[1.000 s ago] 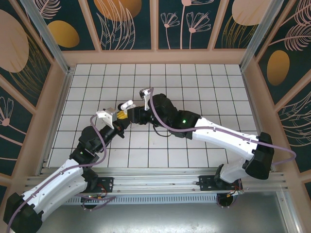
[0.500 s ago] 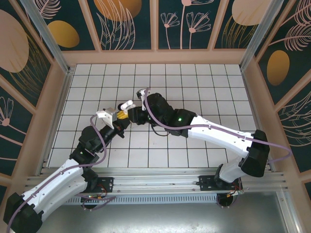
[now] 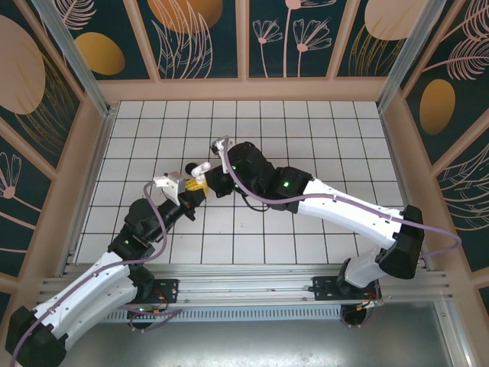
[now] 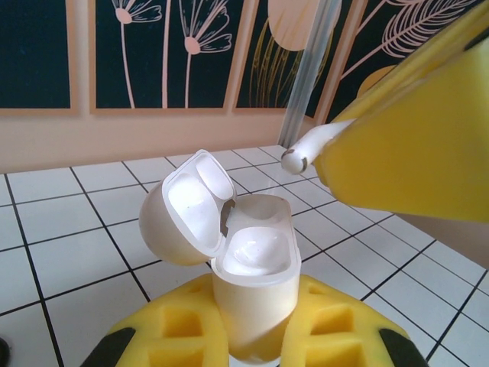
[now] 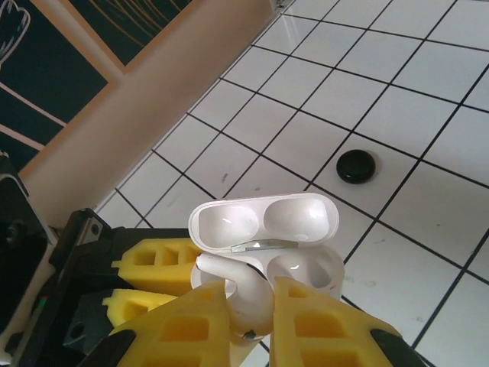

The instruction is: Insert wireless bluetooth earbuds into charging case

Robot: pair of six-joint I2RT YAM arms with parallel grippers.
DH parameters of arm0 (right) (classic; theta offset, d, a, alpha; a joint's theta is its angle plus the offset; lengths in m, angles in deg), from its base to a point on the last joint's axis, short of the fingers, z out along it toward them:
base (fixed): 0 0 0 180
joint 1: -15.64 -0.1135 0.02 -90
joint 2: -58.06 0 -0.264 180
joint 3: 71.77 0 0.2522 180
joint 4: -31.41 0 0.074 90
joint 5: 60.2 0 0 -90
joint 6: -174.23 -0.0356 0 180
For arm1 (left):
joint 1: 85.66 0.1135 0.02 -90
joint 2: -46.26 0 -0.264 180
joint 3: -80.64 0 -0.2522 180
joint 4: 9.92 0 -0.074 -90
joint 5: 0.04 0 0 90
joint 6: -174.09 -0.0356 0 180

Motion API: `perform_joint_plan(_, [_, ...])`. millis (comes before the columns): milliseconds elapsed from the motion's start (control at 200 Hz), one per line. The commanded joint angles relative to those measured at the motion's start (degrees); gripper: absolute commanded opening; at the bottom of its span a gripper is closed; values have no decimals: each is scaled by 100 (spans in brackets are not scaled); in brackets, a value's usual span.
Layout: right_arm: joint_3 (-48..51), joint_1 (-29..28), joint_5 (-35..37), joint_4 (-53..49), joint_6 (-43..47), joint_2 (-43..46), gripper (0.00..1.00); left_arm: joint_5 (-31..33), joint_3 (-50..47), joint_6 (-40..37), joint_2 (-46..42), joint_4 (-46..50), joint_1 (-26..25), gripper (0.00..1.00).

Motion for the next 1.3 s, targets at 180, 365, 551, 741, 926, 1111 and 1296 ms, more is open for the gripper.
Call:
perform_joint_plan(180, [-274, -48, 205, -682, 1579, 1, 8, -700, 296, -73, -9, 283, 3, 0])
perform_joint_plan(365, [-263, -231, 707, -805, 2411, 85, 7, -1046, 291, -71, 45, 302, 5, 0])
perform_joint_plan(551, [-232, -558, 1313, -935, 3175, 58, 6, -1313, 281, -89, 70, 334, 5, 0])
perform_joint_plan(741, [-29, -899, 1747, -946, 3905, 90, 6, -1446, 290, -134, 36, 429, 0, 0])
perform_joint_plan(926, [41, -1108, 2197, -1137, 4255, 30, 6, -1507, 290, -196, -72, 510, 4, 0])
perform_joint_plan(1111, [50, -1131, 2393, -1202, 4374, 62, 5, -1656, 255, -248, -182, 516, 5, 0])
perform_joint_plan(1296, [73, -1144, 2451, -1125, 4520, 134, 5, -1797, 273, -303, -175, 560, 2, 0])
